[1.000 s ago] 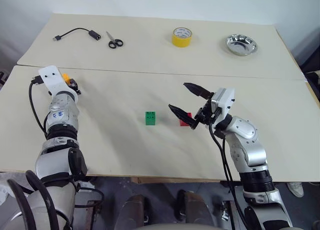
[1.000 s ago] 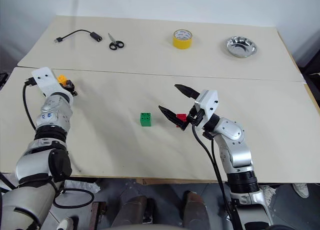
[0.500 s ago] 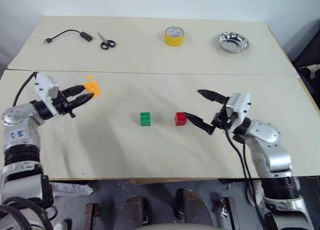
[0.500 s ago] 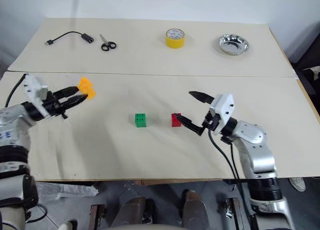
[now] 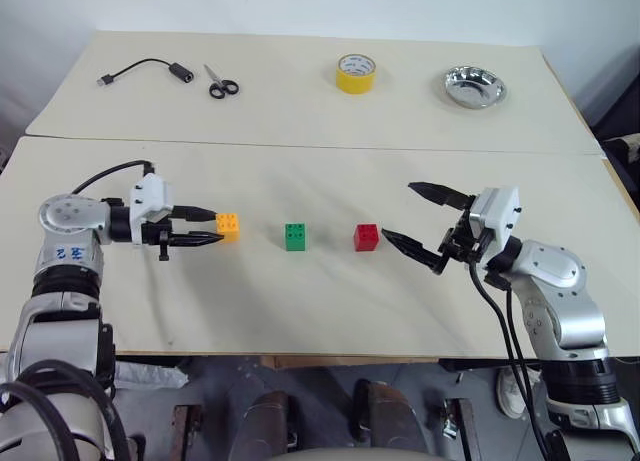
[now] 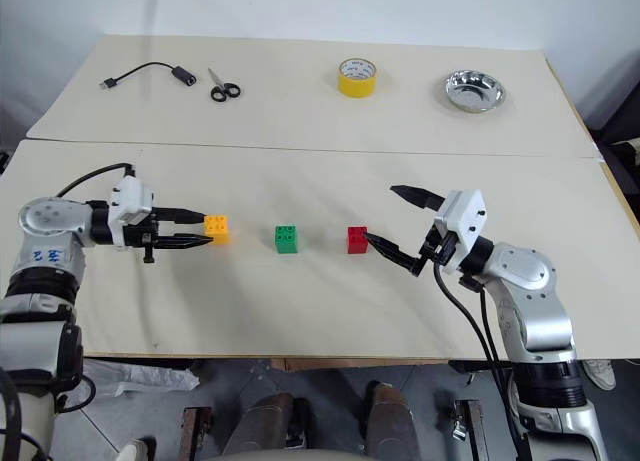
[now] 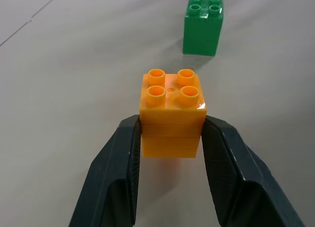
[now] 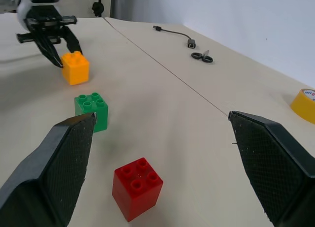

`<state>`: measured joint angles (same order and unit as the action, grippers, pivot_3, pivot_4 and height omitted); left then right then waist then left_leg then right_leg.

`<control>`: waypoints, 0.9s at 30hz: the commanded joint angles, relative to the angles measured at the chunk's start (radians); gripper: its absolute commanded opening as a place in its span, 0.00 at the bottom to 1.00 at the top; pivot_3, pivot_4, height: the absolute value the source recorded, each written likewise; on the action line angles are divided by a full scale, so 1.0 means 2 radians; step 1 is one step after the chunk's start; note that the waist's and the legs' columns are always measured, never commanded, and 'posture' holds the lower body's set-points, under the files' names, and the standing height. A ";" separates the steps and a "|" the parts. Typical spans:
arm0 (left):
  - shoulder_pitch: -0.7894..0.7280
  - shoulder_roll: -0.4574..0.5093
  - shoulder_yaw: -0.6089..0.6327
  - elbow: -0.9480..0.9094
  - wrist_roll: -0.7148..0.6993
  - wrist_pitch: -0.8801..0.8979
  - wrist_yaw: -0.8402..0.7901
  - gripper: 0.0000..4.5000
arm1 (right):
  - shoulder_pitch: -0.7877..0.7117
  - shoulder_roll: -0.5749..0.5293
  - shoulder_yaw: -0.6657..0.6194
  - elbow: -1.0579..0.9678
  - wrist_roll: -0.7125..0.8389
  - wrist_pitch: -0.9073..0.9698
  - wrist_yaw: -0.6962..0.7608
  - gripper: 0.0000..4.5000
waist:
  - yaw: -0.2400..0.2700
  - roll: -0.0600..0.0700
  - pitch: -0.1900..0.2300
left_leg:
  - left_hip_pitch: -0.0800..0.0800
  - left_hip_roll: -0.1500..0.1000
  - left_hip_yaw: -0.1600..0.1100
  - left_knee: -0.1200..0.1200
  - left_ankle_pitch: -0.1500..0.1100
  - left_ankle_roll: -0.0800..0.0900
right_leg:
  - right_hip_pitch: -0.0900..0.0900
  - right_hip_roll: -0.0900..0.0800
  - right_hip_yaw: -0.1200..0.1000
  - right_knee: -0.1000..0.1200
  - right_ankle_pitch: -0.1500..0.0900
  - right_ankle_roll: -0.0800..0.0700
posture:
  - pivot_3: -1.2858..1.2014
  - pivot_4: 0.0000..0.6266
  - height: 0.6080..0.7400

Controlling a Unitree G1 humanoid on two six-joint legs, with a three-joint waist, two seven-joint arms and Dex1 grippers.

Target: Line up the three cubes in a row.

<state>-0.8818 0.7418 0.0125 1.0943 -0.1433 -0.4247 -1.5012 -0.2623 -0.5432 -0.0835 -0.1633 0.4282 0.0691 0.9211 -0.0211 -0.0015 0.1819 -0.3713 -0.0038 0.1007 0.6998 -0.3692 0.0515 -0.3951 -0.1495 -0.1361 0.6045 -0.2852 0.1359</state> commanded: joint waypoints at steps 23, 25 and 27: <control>0.217 0.120 0.163 -0.226 -0.116 0.151 0.025 0.95 | -0.046 -0.124 -0.060 0.158 0.066 -0.032 0.253 1.00 | -0.003 0.000 0.001 | 0.001 0.002 0.000 0.000 0.000 0.001 | 0.000 -0.001 0.001 0.001 0.000 0.000 | 0.52 0.24 1.00; 0.251 0.125 0.177 -0.246 -0.114 0.150 0.044 0.95 | -0.057 -0.134 -0.054 0.167 0.061 -0.032 0.267 1.00 | -0.001 0.000 0.001 | 0.000 0.002 -0.001 0.001 0.000 0.001 | 0.000 -0.001 0.001 0.001 0.000 0.000 | 0.52 0.24 1.00; 0.269 0.124 0.185 -0.254 -0.117 0.150 0.054 0.95 | -0.066 -0.133 -0.049 0.169 0.062 -0.028 0.268 1.00 | 0.001 0.000 0.001 | 0.000 0.002 -0.002 0.001 0.000 0.001 | 0.001 -0.001 0.001 0.001 0.000 0.000 | 0.52 0.24 1.00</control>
<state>-0.3491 0.9688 0.3547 0.6273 -0.3536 -0.1221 -1.4117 -0.3862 -0.8021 -0.1704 0.1813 0.5473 0.0150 1.4418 -0.0185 -0.0011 0.1837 -0.3703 0.0003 0.0964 0.7021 -0.3693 0.0525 -0.3934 -0.1517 -0.1337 0.6061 -0.2851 0.1358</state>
